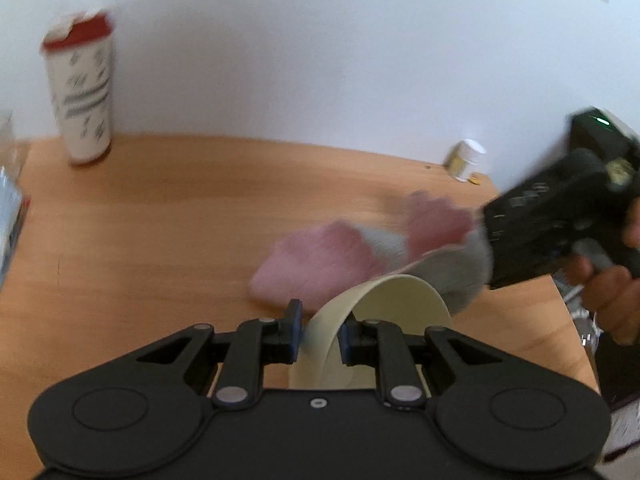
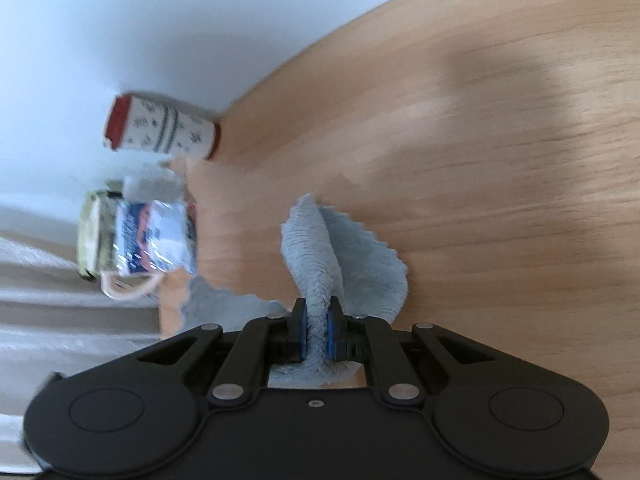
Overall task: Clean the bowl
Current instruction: 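Tilt the bowl with the left gripper while the right gripper wipes the outer wall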
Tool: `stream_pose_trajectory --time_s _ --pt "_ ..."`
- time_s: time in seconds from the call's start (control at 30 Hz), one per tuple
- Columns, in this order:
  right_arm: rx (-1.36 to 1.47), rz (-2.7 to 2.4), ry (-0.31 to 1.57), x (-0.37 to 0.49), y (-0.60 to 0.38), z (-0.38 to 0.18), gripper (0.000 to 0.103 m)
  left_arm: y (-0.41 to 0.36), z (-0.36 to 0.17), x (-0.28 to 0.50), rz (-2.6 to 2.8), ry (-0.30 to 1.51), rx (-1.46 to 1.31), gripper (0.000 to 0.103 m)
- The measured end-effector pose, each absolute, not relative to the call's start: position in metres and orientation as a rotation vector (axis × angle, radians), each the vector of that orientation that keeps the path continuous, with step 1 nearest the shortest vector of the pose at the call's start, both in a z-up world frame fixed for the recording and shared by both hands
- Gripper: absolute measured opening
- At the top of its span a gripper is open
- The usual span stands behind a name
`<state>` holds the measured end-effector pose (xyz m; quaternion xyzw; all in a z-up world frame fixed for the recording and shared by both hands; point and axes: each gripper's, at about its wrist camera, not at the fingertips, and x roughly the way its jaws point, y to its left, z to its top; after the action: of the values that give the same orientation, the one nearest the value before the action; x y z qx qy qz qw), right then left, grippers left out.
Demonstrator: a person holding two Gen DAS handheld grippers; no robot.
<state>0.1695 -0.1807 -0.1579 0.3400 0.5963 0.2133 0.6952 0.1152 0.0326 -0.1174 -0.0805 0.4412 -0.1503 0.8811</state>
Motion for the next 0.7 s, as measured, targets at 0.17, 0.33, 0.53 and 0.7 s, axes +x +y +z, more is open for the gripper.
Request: stream_pose_trajectory --time_s 0.17,0.33,0.53,0.7 --pt "0.803 0.422 1.304 0.170 -0.190 -0.159 0.012 0.044 -0.131 0.120 -0.265 0.945 -0.214 0.017" --pt "0.821 0.382 1.300 0.170 -0.196 -0.162 0.012 0.060 -0.139 0.122 -0.238 0.970 -0.275 0.017" --pt "0.793 0.357 1.286 0.169 -0.200 -0.159 0.012 0.079 -0.149 0.125 -0.209 1.003 -0.349 0.016" --pt "0.750 0.367 1.273 0.173 -0.194 -0.153 0.012 0.092 -0.152 0.127 -0.187 1.052 -0.373 0.013"
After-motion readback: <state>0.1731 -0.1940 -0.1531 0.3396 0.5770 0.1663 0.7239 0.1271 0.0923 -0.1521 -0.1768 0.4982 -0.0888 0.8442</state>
